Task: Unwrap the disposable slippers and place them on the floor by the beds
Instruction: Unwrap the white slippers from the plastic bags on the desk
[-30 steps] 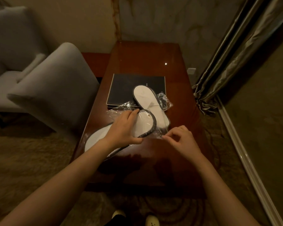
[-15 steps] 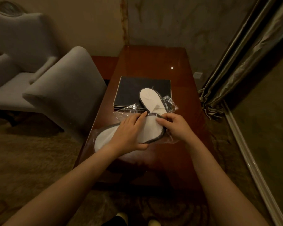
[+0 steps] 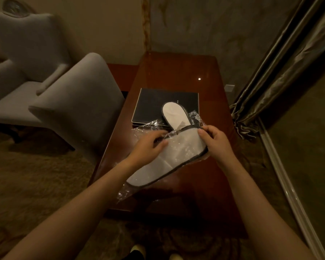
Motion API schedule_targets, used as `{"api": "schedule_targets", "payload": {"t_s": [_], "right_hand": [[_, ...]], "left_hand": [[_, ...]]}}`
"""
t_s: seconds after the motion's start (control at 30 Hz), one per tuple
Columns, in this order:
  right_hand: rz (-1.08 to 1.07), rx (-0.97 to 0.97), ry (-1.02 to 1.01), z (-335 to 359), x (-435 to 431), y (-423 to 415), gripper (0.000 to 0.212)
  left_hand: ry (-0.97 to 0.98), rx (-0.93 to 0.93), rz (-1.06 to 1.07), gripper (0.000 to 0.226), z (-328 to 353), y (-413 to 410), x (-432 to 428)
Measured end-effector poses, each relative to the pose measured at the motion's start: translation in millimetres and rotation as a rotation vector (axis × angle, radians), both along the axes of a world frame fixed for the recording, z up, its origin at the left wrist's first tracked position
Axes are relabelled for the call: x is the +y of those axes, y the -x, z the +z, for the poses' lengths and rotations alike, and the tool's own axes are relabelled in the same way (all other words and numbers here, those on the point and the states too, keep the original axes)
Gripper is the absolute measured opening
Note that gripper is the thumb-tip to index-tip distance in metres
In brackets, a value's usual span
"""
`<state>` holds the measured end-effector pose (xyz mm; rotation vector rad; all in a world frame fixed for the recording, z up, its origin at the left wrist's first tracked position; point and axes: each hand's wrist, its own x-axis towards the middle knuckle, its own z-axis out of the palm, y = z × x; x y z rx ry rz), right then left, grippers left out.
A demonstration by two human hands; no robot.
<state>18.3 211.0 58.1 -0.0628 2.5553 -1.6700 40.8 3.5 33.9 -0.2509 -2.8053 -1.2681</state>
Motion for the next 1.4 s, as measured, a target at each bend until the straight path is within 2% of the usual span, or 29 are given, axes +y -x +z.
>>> {"api": "schedule_targets", "payload": {"t_s": [0.07,0.2,0.3,0.47,0.6,0.87,1.1,1.2,1.33,1.4], "right_hand": [[0.065,0.098,-0.140,0,4,3,0.013],[0.370,0.200,-0.544,14,8,11,0.016],[0.550,0.222,-0.699,21,-5,14,0.016],[0.521,0.282,-0.671,25,-5,18,0.019],[0.463,0.351,-0.726,29,8,21,0.021],[0.614,0.317,-0.893,29,-7,19,0.023],[0.433,0.357,-0.977,51,28,25,0.021],[0.333,0.367,-0.943,61,43,26,0.021],[0.284,0.296,-0.957,63,48,23,0.021],[0.222,0.256,-0.888,65,57,21,0.023]], "left_hand": [[0.038,0.041,-0.009,0.031,2,2,-3],[0.032,0.119,-0.079,0.024,0,-1,-1],[0.119,0.203,-0.158,0.025,-3,1,7],[0.149,0.203,-0.126,0.022,-4,1,-5],[0.167,0.251,-0.099,0.021,-3,2,-15],[0.196,0.302,-0.173,0.024,-3,7,-4],[0.201,0.226,-0.063,0.031,-17,15,-26],[0.187,0.164,0.005,0.032,-26,17,-33],[0.227,0.149,0.006,0.028,-35,26,-23],[0.311,0.105,0.023,0.027,-43,28,-24]]}}
